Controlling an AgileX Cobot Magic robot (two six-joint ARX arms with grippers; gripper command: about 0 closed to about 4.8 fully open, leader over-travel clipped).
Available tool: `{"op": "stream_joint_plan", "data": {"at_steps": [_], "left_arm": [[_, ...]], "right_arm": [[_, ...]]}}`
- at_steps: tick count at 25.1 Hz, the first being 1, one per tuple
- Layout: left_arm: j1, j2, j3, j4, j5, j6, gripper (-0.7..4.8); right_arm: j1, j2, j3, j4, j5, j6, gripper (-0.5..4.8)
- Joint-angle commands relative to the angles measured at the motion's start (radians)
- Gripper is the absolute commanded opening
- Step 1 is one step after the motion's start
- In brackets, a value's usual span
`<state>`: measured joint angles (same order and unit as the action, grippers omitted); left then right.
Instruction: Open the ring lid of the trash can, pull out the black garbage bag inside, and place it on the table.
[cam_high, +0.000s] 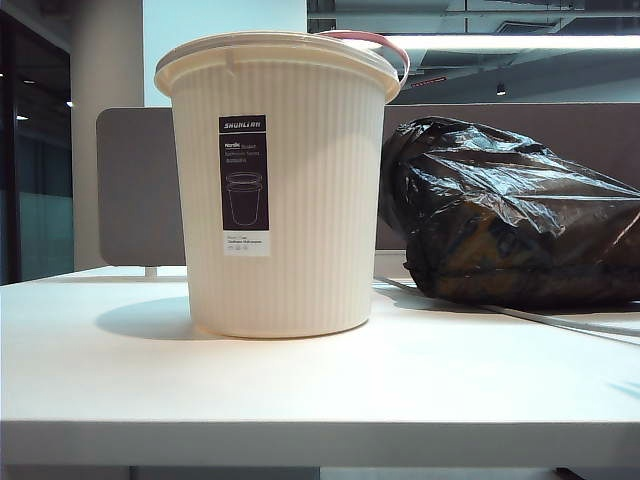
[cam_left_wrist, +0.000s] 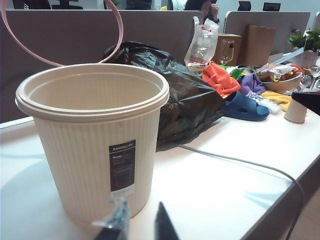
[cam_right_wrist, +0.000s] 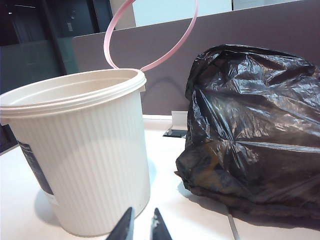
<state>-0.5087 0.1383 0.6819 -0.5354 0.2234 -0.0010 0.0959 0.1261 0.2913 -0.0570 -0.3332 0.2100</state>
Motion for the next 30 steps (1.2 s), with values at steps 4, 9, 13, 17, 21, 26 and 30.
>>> {"op": "stream_joint_plan", "data": {"at_steps": [4,9,13,17,21,26,30], "left_arm": [[0.000,-0.002,-0.082,0.137,-0.002,-0.035,0.43],[0.000,-0.002,-0.156,0.219,-0.003,-0.037,0.42],[0.000,-0.002,-0.215,0.299,-0.014,-0.044,-0.06],[0.000,-0.001,-0.282,0.375,-0.063,-0.082,-0.06],[0.000,-0.002,-0.343,0.422,-0.068,-0.082,-0.06],[0.000,-0.001,-0.412,0.467,-0.074,-0.078,-0.06],[0.000,-0.001,-0.463,0.509,-0.074,-0.078,-0.06]], "right_arm": [[0.000,0.000,-0.039,0.032,0.003,0.005,0.25],[0.000,0.000,-0.071,0.060,0.029,0.007,0.17],[0.000,0.000,-0.095,0.082,0.054,0.007,-0.01],[0.000,0.000,-0.127,0.107,0.054,0.007,-0.01],[0.000,0.000,-0.159,0.125,0.055,0.007,-0.01],[0.000,0.000,-0.198,0.148,0.066,0.007,-0.01],[-0.001,0.000,-0.233,0.164,0.073,0.007,-0.01]]}}
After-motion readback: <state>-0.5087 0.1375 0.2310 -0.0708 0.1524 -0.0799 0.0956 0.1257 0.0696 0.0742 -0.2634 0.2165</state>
